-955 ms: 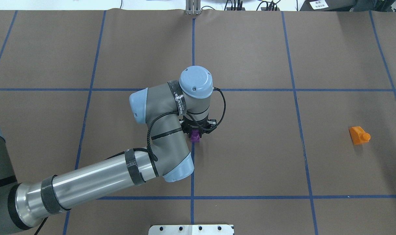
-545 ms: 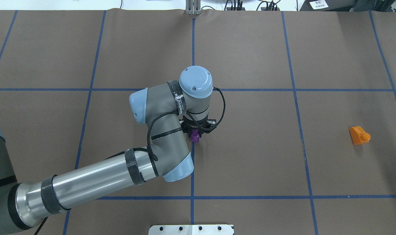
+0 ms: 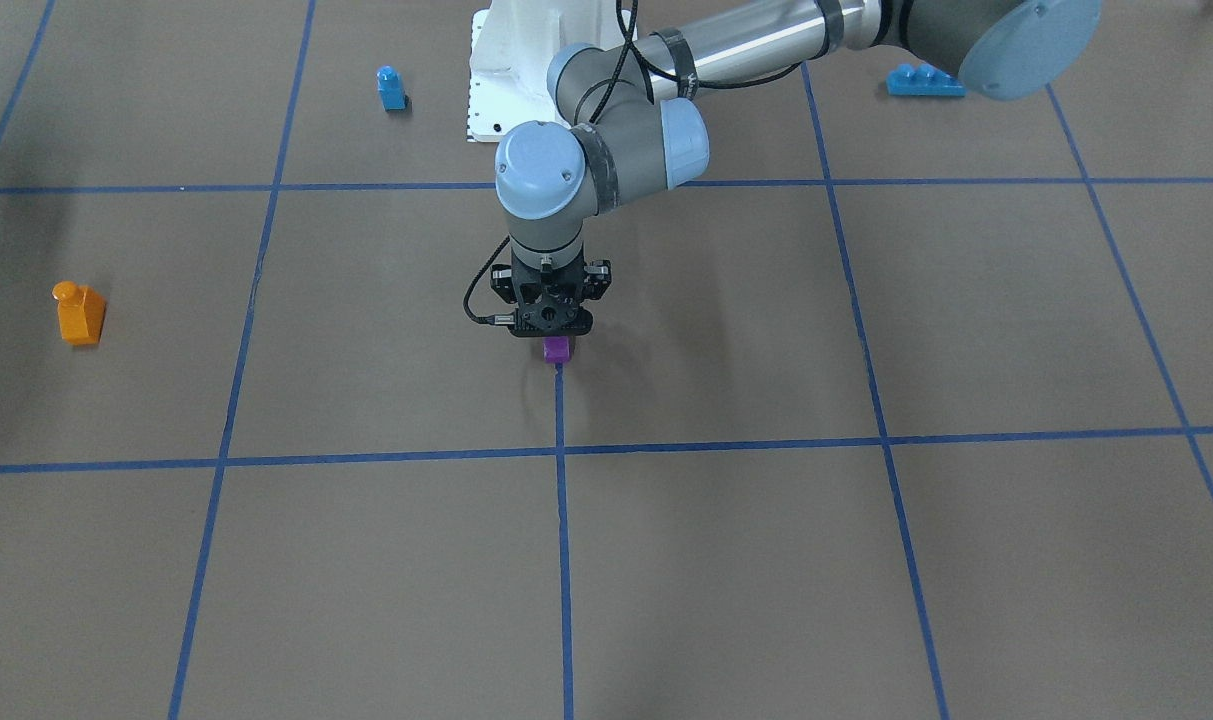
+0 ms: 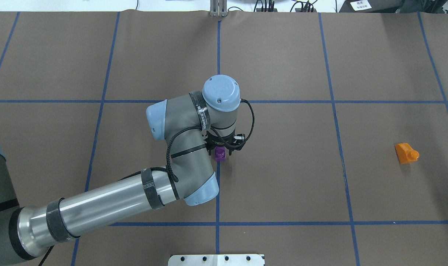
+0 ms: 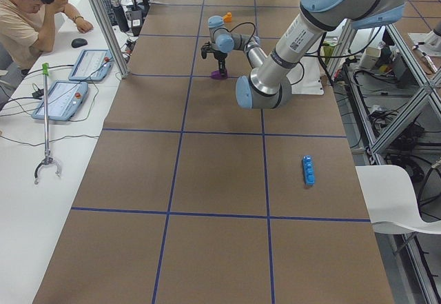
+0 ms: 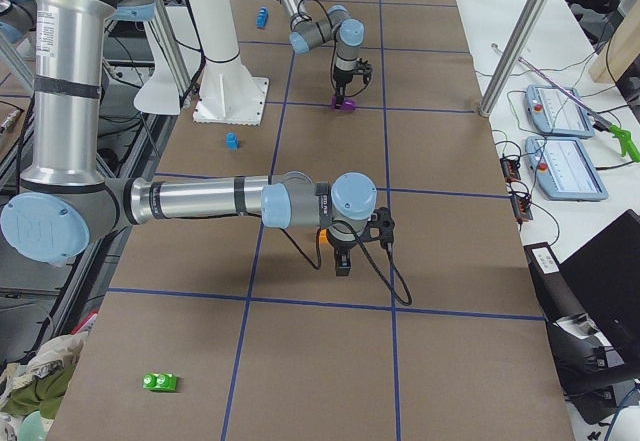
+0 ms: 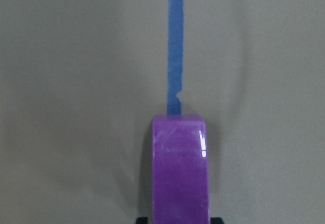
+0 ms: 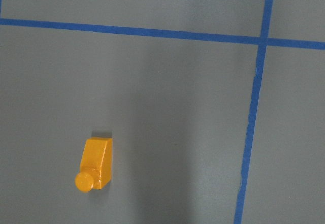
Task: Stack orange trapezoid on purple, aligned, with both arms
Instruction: 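Set down the purple block with the left gripper while the right gripper descends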
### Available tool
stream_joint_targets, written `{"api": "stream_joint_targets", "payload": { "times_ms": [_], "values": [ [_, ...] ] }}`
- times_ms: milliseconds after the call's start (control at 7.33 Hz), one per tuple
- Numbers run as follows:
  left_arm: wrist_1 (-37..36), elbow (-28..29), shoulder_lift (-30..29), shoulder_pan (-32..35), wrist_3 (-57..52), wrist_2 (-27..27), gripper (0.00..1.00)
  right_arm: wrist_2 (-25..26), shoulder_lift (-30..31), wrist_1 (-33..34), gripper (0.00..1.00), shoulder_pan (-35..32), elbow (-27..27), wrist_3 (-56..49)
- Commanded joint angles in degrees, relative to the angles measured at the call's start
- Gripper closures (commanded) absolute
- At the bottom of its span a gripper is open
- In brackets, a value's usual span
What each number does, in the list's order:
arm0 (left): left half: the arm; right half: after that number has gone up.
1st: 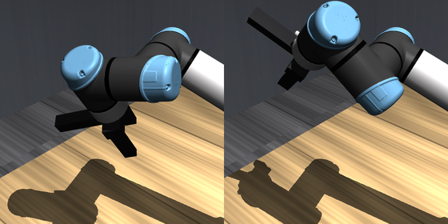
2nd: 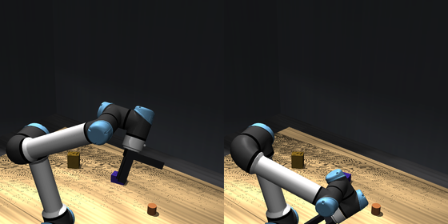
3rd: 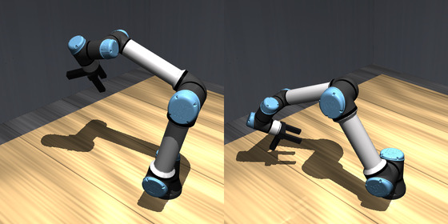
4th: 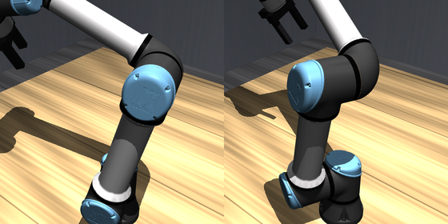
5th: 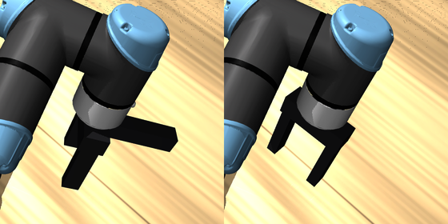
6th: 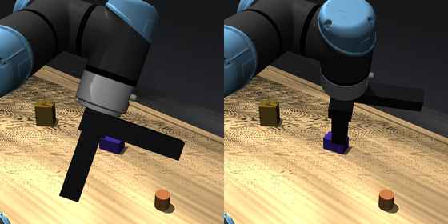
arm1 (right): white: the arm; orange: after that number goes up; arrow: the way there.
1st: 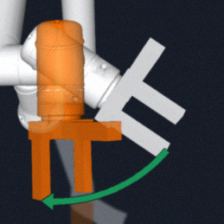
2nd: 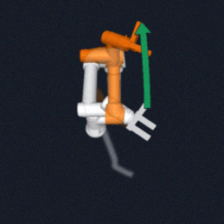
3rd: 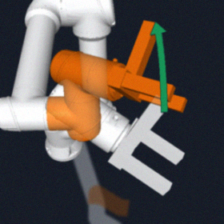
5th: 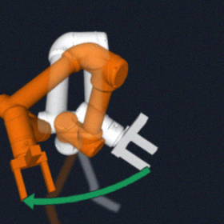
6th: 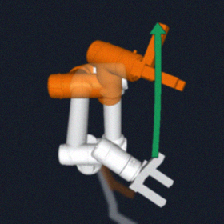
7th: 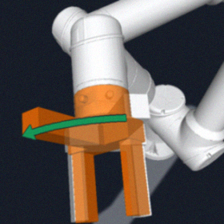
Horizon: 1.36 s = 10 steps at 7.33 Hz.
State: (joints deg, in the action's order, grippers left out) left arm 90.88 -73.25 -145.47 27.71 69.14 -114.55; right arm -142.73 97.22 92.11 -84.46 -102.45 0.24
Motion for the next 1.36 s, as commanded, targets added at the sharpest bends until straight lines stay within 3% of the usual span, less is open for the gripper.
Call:
{"api": "stream_joint_targets", "payload": {
  "times_ms": [0, 273, 409, 545, 818, 955, 1227],
  "values": [
    [-0.18, -0.14, 0.01, 1.11, 0.03, -0.06, 0.01, 0.09, -0.10, -0.09, 0.00, 0.78, -0.21, 0.02],
    [-1.49, -4.77, -0.08, 3.75, 0.21, -0.41, 0.01, 0.35, -1.84, -0.09, 0.00, 6.64, -1.09, 1.33],
    [-4.81, -7.59, 0.01, 4.10, 0.21, -0.32, 0.01, 0.35, -3.42, -1.22, 0.00, 10.16, -2.05, 11.61],
    [-5.27, -7.70, 0.10, 4.11, 0.21, -0.23, 0.01, 2.26, -3.35, -9.76, 0.00, 15.85, -2.23, 24.85],
    [-5.28, -7.70, 0.10, 4.54, 0.21, -0.06, 0.01, 8.59, -3.17, -24.73, 0.00, 24.13, 1.79, 41.53],
    [-5.28, -7.70, 0.10, 4.55, 0.21, -0.06, 0.01, 11.40, -3.09, -28.18, 0.00, 26.08, 3.47, 42.29],
    [-5.28, -7.70, 0.10, 4.55, 0.90, -0.15, 0.01, 13.78, -2.74, -28.39, 0.00, 28.55, 4.71, 42.12]
  ]
}}
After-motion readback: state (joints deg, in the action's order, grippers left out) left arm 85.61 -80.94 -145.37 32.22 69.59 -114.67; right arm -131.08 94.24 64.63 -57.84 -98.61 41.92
